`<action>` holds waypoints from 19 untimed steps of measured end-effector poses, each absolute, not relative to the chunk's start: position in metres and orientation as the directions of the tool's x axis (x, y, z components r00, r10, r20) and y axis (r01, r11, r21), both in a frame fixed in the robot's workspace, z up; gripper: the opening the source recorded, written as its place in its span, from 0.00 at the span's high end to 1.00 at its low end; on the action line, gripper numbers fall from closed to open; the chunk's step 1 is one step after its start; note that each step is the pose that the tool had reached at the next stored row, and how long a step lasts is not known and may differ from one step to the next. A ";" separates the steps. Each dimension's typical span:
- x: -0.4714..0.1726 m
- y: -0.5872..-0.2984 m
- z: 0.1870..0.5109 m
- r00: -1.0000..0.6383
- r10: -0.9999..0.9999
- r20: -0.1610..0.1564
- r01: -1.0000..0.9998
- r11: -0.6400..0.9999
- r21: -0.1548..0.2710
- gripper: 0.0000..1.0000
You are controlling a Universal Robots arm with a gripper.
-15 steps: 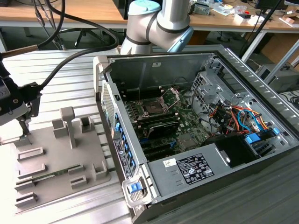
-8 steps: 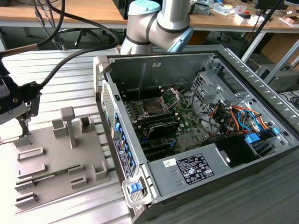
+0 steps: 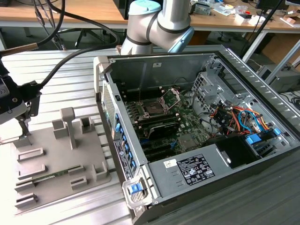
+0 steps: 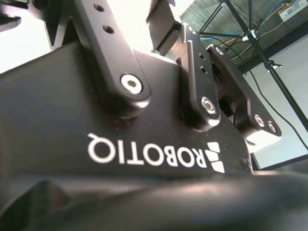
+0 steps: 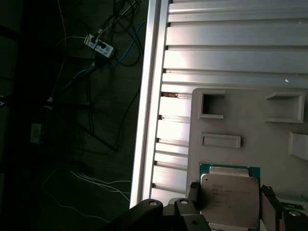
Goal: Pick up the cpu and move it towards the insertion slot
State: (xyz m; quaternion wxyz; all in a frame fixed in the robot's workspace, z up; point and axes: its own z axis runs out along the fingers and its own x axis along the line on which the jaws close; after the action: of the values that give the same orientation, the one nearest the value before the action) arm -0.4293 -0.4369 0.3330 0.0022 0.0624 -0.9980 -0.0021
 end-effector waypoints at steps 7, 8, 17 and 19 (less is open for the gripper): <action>-0.429 -0.437 0.335 -0.992 -0.125 0.004 -0.125 0.992 0.004 0.45; -0.429 -0.437 0.335 -0.992 -0.125 0.004 -0.125 0.992 0.004 0.45; -0.429 -0.437 0.338 -0.992 -0.125 0.004 -0.125 0.992 0.004 0.45; -0.429 -0.437 0.338 -0.992 -0.125 0.004 -0.125 0.992 0.004 0.45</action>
State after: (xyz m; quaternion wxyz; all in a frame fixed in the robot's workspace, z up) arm -0.4293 -0.4369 0.3383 0.0022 0.0624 -0.9980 -0.0021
